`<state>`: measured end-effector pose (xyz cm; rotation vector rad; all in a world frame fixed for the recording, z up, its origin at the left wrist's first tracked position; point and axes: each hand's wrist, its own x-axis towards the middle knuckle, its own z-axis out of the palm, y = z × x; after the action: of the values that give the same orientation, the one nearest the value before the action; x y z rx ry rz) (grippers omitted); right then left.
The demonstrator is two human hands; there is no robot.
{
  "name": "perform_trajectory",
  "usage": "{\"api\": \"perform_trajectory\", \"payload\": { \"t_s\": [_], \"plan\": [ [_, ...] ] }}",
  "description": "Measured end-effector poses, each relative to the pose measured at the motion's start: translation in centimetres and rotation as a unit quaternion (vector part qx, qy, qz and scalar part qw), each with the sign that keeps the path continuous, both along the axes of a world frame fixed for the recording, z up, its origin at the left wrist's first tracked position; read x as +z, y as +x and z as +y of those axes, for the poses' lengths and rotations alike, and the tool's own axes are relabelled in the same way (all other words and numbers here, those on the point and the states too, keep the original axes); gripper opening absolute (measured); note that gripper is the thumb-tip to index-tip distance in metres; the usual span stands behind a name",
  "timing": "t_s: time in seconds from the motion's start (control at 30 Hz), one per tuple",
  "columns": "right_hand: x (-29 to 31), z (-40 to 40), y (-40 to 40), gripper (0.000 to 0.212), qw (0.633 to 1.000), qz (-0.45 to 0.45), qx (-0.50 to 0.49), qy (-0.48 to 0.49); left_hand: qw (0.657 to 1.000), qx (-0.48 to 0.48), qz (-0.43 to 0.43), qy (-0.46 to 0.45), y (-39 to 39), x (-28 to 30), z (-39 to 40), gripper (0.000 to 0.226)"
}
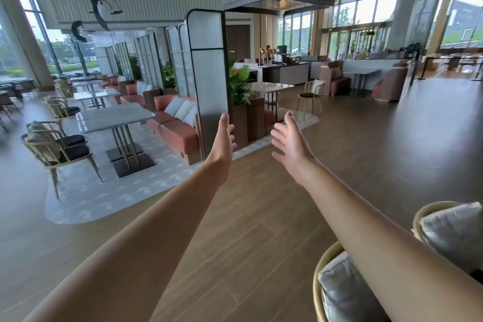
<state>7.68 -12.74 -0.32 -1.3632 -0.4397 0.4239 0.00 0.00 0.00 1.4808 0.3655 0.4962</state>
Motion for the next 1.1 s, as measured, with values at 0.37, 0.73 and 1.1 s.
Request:
{"api": "perform_trajectory", "payload": {
  "t_s": [0.37, 0.73, 1.1],
  "plan": [
    [-1.1, 14.8, 9.5, 0.075, 0.999, 0.025, 0.048, -0.004, 0.998, 0.054, -0.002, -0.02, 9.1, -1.1, 14.8, 0.071],
    [-1.4, 27.5, 20.5, 0.074, 0.999, 0.024, -0.015, -0.014, 1.0, -0.003, 0.001, -0.012, 22.3, -1.2, 28.7, 0.071],
    [-2.2, 29.0, 35.8, 0.074, 0.994, 0.04, -0.102, -0.01, 0.995, -0.087, 0.04, -0.005, 39.5, -1.7, 30.8, 0.073]
  ]
}}
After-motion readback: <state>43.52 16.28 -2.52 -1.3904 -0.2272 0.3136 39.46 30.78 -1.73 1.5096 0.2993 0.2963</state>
